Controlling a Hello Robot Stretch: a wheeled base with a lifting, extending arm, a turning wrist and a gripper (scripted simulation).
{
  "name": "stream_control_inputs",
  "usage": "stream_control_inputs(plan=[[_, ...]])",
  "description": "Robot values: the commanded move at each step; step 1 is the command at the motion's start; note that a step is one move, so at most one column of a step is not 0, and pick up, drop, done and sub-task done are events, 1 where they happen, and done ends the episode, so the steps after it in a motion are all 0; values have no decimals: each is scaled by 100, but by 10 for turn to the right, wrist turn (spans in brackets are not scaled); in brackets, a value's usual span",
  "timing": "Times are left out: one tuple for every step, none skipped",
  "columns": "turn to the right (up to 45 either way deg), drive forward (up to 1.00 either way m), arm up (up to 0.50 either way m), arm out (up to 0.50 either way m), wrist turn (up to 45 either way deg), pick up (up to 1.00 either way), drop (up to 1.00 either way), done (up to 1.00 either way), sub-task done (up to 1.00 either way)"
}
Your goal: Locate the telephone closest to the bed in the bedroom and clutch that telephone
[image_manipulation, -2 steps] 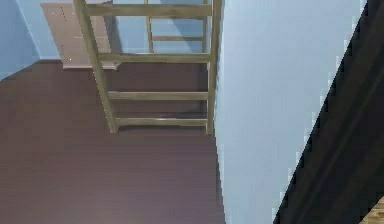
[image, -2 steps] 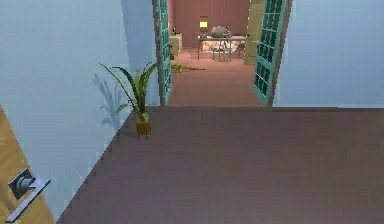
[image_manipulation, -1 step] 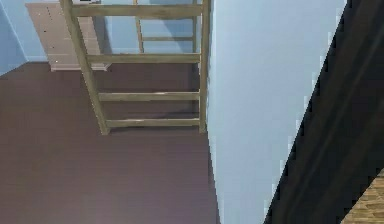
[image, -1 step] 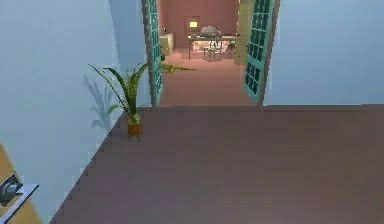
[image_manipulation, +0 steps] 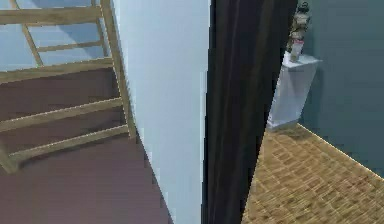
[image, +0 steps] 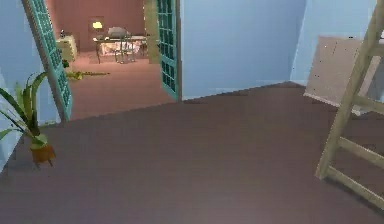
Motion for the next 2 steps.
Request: stream_control_inputs(plan=[[0, 30, 0, 0, 0, 0, 0, 0, 0], [-210, 0, 0, 0, 0, 0, 0, 0, 0]])
